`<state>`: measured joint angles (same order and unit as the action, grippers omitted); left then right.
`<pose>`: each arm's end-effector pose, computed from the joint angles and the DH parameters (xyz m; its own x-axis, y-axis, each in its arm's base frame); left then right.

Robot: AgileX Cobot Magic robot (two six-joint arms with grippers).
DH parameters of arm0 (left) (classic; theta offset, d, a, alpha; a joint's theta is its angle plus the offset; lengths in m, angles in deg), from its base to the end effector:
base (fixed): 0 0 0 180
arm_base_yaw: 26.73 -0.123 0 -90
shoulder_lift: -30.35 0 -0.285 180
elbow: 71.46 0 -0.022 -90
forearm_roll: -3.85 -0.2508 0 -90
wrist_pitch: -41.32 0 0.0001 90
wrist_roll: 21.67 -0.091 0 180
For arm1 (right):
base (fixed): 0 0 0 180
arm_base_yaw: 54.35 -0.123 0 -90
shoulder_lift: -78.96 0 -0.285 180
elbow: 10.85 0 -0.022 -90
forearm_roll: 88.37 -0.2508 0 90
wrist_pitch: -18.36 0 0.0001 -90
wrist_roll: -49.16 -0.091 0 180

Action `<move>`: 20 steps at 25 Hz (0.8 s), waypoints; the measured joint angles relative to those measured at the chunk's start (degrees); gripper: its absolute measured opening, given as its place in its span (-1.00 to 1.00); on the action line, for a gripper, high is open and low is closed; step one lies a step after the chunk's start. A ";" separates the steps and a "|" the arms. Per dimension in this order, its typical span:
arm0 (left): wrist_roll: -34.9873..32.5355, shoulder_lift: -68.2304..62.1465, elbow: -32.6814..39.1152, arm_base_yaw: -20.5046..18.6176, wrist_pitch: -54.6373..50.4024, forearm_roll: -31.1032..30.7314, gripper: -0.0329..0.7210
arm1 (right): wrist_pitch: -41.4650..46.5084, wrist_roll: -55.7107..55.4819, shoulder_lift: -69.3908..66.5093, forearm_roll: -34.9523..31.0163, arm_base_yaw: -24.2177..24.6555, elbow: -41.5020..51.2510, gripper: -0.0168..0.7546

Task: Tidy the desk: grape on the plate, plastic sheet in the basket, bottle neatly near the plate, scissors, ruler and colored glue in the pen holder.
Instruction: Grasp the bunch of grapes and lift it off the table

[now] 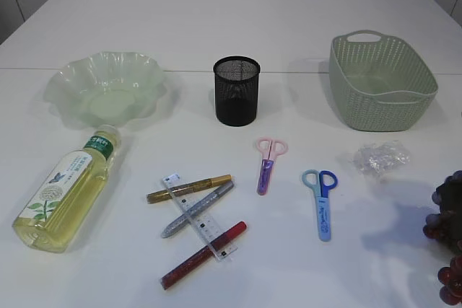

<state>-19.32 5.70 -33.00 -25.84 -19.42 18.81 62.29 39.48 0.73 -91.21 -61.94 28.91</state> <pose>0.0287 -0.0210 0.3265 -0.5713 -0.1568 -0.8056 0.1084 0.9586 -0.2635 0.1997 0.0298 0.2173 -0.9514 0.0781 -0.2978 0.0518 0.9941 0.0952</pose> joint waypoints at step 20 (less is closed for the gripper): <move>-4.56 -1.47 0.00 0.00 0.04 7.10 0.16 | 15.34 6.82 2.55 -8.56 0.00 -15.20 -0.69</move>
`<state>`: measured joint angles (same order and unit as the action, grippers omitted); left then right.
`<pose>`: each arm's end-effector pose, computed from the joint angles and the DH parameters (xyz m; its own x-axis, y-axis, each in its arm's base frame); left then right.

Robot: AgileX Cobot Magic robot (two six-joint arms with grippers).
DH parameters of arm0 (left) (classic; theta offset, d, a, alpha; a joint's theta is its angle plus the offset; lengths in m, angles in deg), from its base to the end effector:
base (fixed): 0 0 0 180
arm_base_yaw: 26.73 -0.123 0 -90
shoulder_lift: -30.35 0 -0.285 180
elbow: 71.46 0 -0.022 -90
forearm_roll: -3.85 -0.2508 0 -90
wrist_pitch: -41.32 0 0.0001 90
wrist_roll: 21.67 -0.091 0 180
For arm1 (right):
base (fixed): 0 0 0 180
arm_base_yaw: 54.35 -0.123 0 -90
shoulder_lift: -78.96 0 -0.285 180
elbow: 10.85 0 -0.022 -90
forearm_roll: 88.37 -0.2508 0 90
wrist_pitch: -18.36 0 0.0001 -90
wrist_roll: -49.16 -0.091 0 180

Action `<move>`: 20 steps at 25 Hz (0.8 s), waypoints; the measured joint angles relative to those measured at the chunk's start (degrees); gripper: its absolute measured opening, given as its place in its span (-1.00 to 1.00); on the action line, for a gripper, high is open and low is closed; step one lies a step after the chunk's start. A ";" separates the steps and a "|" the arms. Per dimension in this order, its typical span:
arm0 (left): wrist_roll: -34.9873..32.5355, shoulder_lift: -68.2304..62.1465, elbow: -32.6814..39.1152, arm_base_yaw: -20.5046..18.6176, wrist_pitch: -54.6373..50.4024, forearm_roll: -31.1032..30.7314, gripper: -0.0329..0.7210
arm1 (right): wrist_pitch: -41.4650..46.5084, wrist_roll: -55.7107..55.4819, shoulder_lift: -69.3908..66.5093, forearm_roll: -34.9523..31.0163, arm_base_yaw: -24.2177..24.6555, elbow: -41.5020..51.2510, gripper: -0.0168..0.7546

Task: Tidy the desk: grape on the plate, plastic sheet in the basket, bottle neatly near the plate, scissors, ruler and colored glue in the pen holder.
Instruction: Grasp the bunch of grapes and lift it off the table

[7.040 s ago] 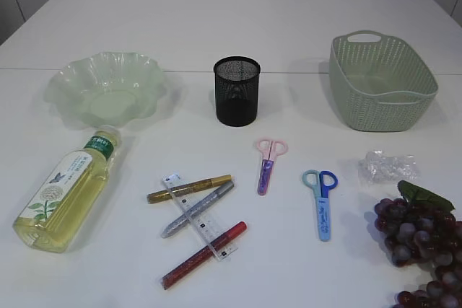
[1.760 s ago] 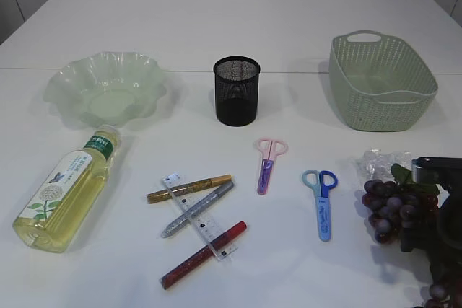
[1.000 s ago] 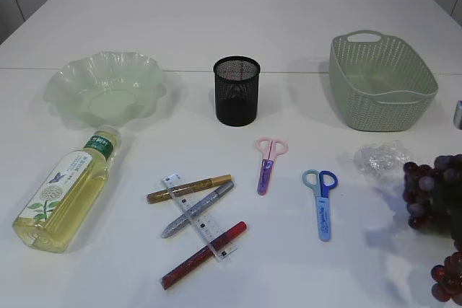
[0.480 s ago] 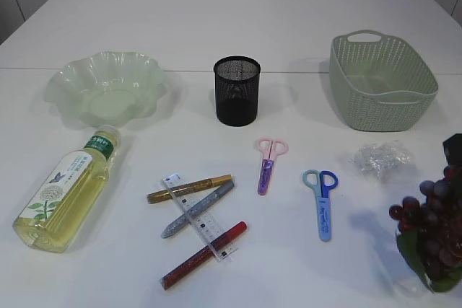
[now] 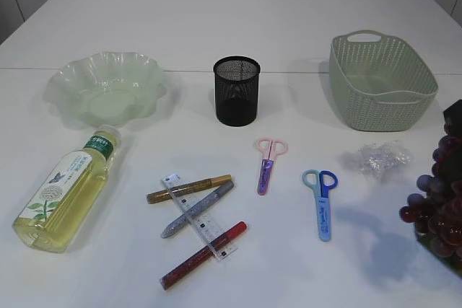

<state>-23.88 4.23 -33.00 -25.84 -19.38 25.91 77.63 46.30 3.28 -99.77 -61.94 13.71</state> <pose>0.0324 -0.0303 0.3286 -0.5885 -0.1388 -0.7965 0.1984 0.9302 -0.3087 0.2084 0.0434 0.2925 -0.9436 0.0254 -0.3300 -0.0476 0.9763 0.2112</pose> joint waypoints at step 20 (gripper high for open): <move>-46.61 -29.85 0.00 0.00 4.96 20.14 0.16 | -0.85 28.23 0.00 -22.90 0.00 -3.69 -0.69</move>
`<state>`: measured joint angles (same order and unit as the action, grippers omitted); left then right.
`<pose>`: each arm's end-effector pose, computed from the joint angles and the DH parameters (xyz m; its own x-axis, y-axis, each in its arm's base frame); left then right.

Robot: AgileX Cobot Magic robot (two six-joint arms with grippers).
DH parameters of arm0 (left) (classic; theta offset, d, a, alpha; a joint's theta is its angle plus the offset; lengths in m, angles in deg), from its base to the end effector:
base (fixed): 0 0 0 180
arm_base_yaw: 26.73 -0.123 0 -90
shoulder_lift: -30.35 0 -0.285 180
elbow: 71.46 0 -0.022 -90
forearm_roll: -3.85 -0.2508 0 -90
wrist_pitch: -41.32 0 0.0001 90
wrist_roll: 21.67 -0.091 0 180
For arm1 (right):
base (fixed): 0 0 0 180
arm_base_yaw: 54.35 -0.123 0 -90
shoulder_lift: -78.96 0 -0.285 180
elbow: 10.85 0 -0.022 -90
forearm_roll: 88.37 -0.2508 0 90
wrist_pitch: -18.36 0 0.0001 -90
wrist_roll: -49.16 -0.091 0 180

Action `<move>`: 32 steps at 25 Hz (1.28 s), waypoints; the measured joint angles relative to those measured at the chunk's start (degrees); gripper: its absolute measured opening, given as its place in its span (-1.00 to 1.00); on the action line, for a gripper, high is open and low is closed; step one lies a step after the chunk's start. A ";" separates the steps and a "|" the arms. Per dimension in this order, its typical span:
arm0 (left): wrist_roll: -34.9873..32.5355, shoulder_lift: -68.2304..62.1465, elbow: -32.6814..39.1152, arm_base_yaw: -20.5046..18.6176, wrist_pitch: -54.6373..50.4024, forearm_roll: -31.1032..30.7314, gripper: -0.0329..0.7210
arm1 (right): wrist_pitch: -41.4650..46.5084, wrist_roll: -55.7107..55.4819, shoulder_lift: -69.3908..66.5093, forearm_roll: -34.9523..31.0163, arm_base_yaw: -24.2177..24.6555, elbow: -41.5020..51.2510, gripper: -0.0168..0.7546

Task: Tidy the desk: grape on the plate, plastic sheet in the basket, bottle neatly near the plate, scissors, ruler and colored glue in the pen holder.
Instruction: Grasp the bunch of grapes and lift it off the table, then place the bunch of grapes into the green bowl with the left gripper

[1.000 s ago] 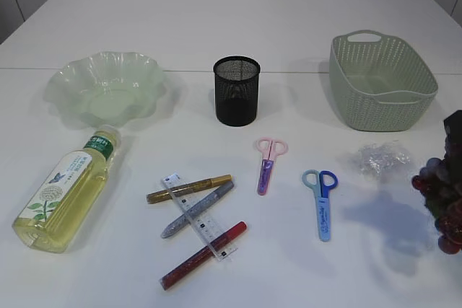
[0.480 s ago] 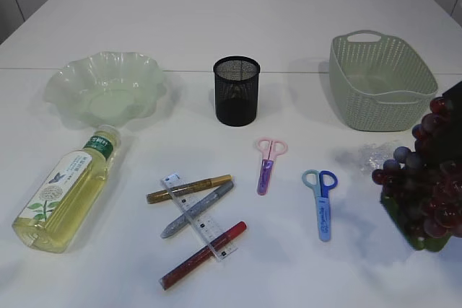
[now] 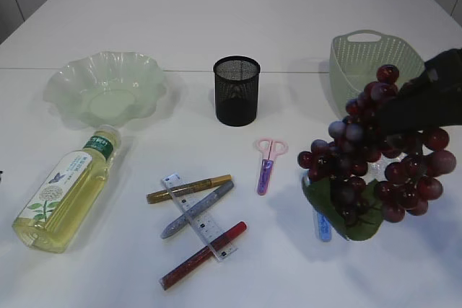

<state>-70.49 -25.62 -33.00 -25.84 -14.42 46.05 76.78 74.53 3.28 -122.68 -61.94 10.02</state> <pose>0.1381 -0.0527 0.3022 -0.5980 0.3179 -0.7358 0.6222 0.7628 -0.1761 0.2134 0.0726 0.3233 -0.8180 -0.1970 -0.5404 -0.4381 0.8222 0.3635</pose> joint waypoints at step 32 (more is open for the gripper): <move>-24.96 -35.36 -15.84 25.07 5.92 27.83 0.61 | 9.67 16.08 0.00 -21.09 0.00 -3.53 -0.69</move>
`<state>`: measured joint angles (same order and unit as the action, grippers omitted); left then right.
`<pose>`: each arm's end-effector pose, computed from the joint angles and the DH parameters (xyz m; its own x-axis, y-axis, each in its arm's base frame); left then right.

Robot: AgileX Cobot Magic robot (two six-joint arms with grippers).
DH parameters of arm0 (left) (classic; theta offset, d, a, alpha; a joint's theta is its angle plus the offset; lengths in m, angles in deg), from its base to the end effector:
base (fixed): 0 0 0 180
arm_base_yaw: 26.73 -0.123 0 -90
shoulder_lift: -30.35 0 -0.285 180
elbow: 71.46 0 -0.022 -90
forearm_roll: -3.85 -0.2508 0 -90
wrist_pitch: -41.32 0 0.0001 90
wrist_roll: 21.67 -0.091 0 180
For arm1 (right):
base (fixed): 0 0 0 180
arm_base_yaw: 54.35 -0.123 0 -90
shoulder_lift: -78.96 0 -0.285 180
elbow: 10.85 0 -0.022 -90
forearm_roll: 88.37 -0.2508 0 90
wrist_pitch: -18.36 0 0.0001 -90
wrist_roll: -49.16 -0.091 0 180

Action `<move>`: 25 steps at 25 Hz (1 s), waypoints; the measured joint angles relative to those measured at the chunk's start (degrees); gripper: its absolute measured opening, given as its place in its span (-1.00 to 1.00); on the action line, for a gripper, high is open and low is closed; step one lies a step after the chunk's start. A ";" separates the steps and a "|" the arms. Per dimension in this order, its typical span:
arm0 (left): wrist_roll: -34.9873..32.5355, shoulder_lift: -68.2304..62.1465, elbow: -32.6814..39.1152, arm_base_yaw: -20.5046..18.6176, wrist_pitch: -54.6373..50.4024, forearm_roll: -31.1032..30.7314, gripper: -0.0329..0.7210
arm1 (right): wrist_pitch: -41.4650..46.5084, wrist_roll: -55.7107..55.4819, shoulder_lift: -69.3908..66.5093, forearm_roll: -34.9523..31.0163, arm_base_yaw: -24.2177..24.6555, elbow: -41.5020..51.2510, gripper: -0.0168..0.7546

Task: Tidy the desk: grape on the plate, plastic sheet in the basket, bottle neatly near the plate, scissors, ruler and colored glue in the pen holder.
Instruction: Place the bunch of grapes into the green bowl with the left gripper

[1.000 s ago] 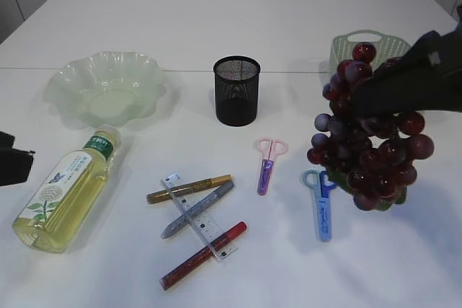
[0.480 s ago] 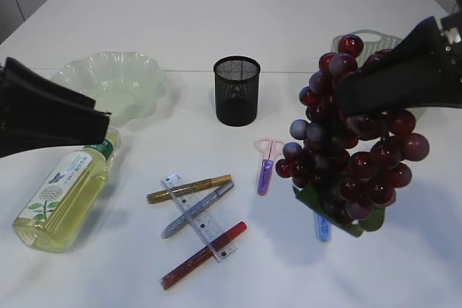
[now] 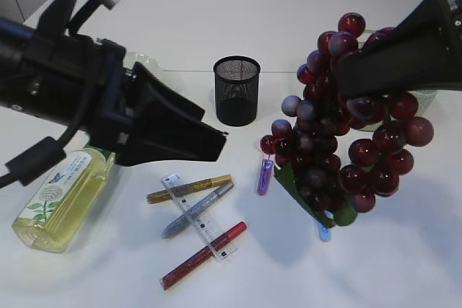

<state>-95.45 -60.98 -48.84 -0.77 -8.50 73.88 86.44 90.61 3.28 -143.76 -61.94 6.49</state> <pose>0.2309 -0.1852 0.2807 -0.4578 0.3992 -0.7944 0.8808 0.3249 -0.3444 0.2014 0.0970 0.3582 -0.7058 -0.2410 -0.6661 -0.6661 0.5459 0.5082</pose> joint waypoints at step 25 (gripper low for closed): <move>-12.16 -11.93 -8.08 9.47 5.64 14.38 0.65 | 1.34 0.00 -0.83 -1.10 0.00 0.00 -0.69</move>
<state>-107.61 -72.92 -56.93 8.70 -2.86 88.27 87.78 90.61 2.45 -144.87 -61.94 6.49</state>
